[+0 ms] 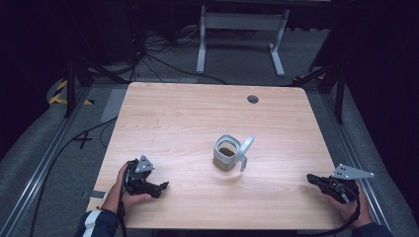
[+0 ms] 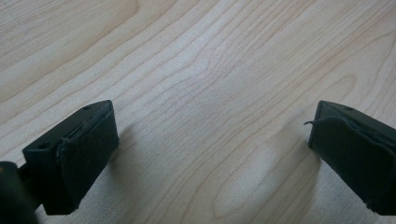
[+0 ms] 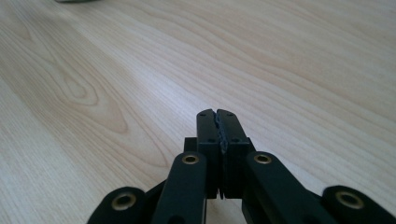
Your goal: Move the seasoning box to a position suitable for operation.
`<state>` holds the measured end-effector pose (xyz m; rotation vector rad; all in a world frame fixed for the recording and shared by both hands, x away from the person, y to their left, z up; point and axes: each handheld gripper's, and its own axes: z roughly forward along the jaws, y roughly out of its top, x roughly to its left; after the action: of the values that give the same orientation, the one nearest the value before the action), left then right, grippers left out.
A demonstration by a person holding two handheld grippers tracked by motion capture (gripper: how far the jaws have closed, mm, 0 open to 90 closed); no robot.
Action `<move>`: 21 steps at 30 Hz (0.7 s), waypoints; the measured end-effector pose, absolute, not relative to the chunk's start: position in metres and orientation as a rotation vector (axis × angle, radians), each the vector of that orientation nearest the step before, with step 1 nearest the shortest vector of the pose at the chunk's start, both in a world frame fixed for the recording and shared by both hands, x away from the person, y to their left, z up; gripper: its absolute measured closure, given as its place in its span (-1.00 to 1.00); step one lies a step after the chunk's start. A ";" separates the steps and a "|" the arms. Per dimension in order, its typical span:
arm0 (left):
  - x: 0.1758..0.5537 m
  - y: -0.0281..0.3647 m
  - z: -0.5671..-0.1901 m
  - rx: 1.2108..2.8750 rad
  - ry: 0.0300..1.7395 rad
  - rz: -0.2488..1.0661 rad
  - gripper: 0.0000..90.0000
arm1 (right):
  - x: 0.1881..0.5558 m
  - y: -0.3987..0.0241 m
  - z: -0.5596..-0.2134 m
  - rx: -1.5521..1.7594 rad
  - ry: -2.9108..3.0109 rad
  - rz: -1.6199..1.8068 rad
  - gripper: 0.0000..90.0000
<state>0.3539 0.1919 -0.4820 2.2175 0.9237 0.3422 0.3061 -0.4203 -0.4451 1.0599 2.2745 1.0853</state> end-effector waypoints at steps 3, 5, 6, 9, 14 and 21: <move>0.354 0.192 -0.482 2.218 0.926 0.340 -0.95 | 0.306 -0.418 -0.440 1.038 2.265 1.108 0.99; 0.354 0.192 -0.482 2.218 0.926 0.340 -0.95 | 0.307 -0.414 -0.435 1.018 2.264 1.124 0.99; 0.354 0.192 -0.482 2.218 0.926 0.341 -0.95 | 0.307 -0.412 -0.432 1.001 2.261 1.134 0.99; 0.354 0.192 -0.482 2.216 0.928 0.342 -0.95 | 0.308 -0.404 -0.425 0.976 2.256 1.156 0.99; 0.354 0.192 -0.482 2.217 0.926 0.345 -0.94 | 0.310 -0.389 -0.415 0.923 2.272 1.178 0.99; 0.354 0.192 -0.482 2.217 0.925 0.345 -0.94 | 0.312 -0.368 -0.406 0.850 2.301 1.195 0.99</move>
<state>0.3538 0.1921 -0.4818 2.2171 0.9253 0.3449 0.3118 -0.3681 -0.4060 0.8501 2.3015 1.1950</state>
